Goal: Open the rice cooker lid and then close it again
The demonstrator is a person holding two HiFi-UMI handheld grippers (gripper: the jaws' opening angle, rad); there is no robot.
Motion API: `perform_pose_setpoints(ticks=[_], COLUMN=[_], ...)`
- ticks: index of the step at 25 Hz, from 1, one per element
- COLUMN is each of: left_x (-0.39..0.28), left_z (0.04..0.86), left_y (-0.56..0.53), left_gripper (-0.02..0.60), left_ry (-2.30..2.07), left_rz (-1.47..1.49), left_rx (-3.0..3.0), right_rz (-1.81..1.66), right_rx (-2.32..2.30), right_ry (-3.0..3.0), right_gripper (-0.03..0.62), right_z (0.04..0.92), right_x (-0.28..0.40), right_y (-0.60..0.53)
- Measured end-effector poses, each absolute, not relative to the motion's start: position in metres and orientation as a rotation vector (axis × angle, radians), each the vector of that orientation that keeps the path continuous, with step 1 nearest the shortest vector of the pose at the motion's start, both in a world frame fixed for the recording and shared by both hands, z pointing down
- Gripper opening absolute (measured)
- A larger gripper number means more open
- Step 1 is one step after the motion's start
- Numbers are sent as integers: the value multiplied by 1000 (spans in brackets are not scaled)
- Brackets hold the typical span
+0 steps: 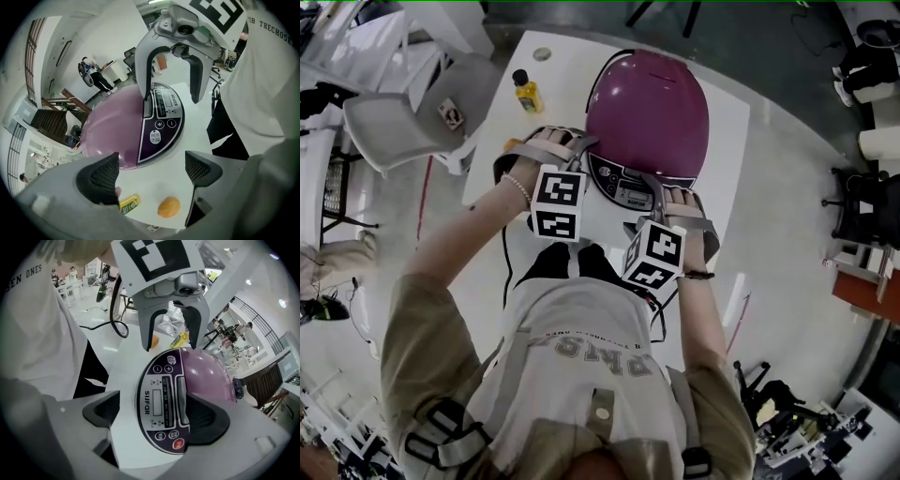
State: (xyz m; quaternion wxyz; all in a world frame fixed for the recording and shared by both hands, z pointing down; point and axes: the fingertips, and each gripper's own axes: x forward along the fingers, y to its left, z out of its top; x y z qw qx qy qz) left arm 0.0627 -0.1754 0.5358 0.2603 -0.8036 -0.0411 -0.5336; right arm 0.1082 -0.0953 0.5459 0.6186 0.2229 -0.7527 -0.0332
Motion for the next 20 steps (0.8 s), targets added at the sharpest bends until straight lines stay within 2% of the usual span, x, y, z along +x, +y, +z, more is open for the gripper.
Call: perform_pose_setpoints(ticks=[20], left_x=[65], left_z=[540], left_y=[-178], left_gripper=[454], left_ry=[-134], left_rz=[-1461], left_rx=[-2163], right_rz=[-175], right_rx=[521], right_ry=[-1432], right_gripper=[434], right_z=[560], right_x=[121], right_y=[-99])
